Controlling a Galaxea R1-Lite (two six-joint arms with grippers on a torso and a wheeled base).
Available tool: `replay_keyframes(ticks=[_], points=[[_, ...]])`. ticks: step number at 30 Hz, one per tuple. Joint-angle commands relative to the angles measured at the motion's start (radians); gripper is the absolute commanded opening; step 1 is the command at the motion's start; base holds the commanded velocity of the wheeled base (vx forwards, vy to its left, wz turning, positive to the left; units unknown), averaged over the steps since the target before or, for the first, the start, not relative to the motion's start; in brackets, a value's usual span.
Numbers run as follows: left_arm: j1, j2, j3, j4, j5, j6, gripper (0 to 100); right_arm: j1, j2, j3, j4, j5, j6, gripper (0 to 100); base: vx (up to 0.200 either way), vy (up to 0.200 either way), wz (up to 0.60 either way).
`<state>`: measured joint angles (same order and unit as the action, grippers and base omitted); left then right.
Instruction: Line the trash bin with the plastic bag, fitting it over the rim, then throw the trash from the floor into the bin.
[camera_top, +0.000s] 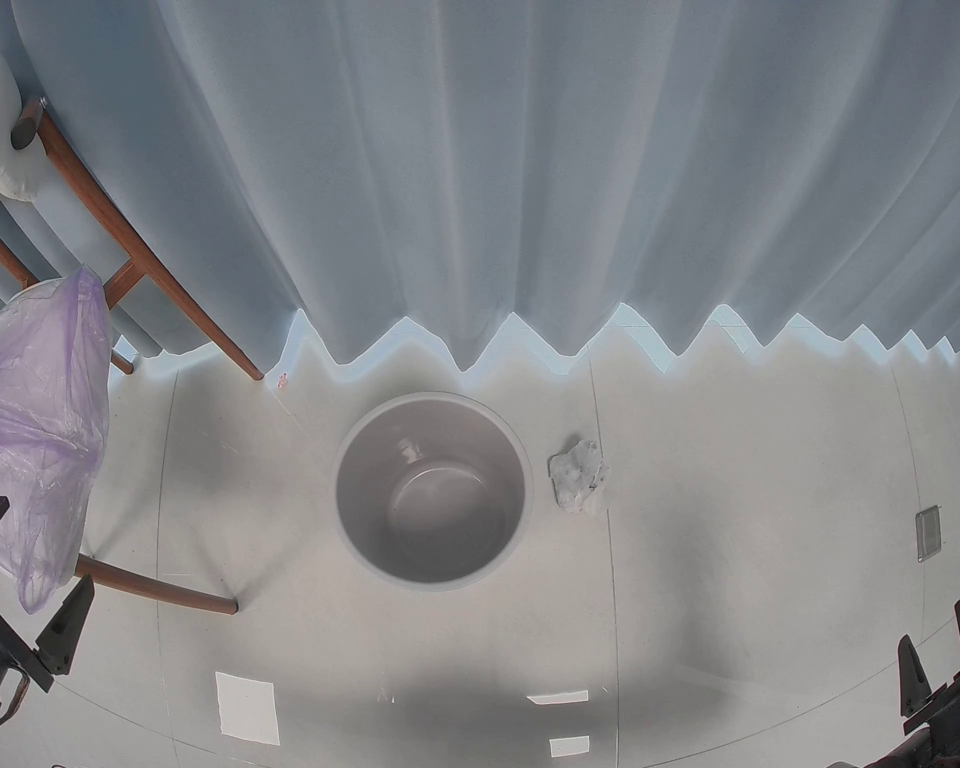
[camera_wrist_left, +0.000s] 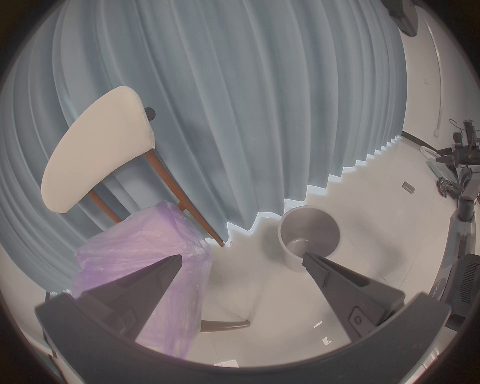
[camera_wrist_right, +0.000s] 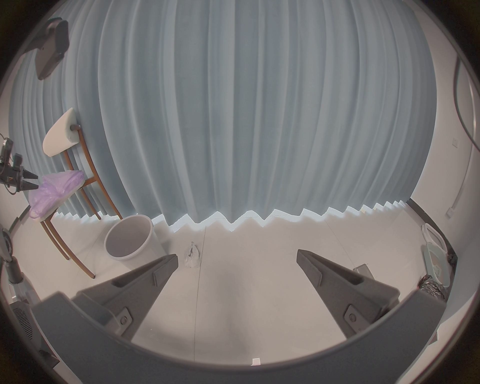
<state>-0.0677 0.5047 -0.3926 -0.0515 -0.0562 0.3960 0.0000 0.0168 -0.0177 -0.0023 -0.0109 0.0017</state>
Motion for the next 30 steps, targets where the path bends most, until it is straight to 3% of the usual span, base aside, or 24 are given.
replay_keyframes(ticks=[1,10,21,30], points=[[0.0,0.052,-0.029,-0.001,0.001,0.015,100,0.0,-0.017,0.018,-0.001,0.0,0.0,100,0.0,0.0,0.0],[-0.001,0.156,-0.072,-0.001,-0.002,0.029,100,0.0,-0.017,0.018,-0.001,0.0,0.001,100,0.0,0.0,0.0],[-0.1,0.218,-0.072,-0.016,0.01,0.098,100,0.0,-0.017,0.018,-0.001,0.0,0.0,100,0.0,0.0,0.0],[-0.115,0.245,-0.06,-0.027,0.012,0.176,100,0.0,-0.017,0.018,-0.001,0.0,0.001,100,0.0,0.0,0.0]])
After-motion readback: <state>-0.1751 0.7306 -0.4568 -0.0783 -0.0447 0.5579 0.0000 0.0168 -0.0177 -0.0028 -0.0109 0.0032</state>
